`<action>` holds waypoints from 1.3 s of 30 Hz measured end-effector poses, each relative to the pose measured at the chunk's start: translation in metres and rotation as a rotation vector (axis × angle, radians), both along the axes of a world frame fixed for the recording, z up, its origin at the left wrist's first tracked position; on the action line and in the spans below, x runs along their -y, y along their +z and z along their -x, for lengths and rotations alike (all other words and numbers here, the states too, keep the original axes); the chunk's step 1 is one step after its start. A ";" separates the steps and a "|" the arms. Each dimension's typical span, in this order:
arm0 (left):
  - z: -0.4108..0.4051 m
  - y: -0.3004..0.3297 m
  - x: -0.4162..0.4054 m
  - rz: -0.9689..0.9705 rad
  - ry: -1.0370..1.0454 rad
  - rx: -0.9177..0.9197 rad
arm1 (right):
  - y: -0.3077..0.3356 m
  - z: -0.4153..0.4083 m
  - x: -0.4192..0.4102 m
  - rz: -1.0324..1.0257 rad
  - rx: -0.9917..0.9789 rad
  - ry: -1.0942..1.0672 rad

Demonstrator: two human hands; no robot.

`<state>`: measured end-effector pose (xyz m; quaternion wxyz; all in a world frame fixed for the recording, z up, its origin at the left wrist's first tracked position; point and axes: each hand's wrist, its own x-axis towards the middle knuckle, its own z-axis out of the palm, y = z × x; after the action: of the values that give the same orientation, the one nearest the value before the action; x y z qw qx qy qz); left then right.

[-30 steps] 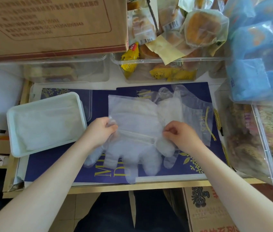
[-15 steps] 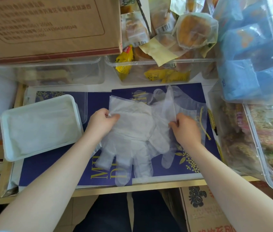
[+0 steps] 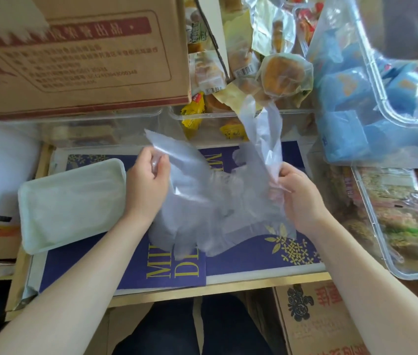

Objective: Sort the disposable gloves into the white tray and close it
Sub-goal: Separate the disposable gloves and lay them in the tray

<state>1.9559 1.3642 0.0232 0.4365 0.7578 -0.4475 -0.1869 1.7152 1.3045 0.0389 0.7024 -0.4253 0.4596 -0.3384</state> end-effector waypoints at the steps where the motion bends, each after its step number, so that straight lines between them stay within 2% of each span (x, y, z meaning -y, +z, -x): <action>1: -0.003 0.004 0.001 0.019 -0.012 -0.003 | 0.005 -0.002 -0.002 0.015 -0.023 0.074; 5: -0.017 0.015 0.004 0.009 -0.012 -0.064 | 0.025 -0.005 -0.008 0.216 -0.241 0.417; 8: -0.029 0.021 0.005 -0.031 0.003 -0.119 | 0.042 -0.015 -0.018 0.431 -0.463 0.367; 10: -0.036 0.027 0.004 -0.037 0.026 -0.150 | 0.050 -0.018 -0.021 0.473 -0.443 0.386; 12: -0.044 0.032 0.005 -0.020 0.027 -0.159 | 0.058 -0.019 -0.022 0.468 -0.430 0.506; 15: -0.050 0.038 0.008 0.012 -0.001 -0.192 | 0.061 -0.026 -0.024 0.530 -0.580 0.656; 20: -0.051 0.042 0.007 0.015 -0.064 -0.213 | 0.061 -0.049 -0.035 0.686 -0.631 0.435; 23: -0.058 0.041 0.006 0.030 -0.080 -0.249 | 0.064 -0.061 -0.039 0.488 -0.593 0.232; 25: -0.063 0.042 0.004 0.028 -0.094 -0.276 | 0.076 -0.064 -0.040 0.327 -0.460 0.231; 28: -0.069 0.049 0.004 -0.001 -0.137 -0.350 | 0.103 -0.061 -0.047 0.145 -0.123 0.503; 29: -0.071 0.052 0.005 -0.023 -0.168 -0.402 | 0.109 -0.063 -0.048 0.089 -0.038 0.535; 31: -0.076 0.057 0.006 -0.077 -0.270 -0.521 | 0.109 -0.071 -0.046 -0.004 0.022 0.439; 32: -0.075 0.061 0.006 -0.095 -0.323 -0.573 | 0.107 -0.075 -0.042 0.001 0.000 0.367; 36: -0.062 0.072 0.001 -0.162 -0.467 -0.743 | 0.085 -0.087 -0.025 0.265 -0.304 0.108; 39: -0.055 0.075 -0.006 -0.201 -0.535 -0.944 | 0.070 -0.088 -0.021 0.275 -0.318 -0.020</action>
<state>2.0111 1.3703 0.0983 0.4527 0.4894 -0.3601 -0.6526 1.8034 1.3252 0.1093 0.5531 -0.5606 0.5184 -0.3334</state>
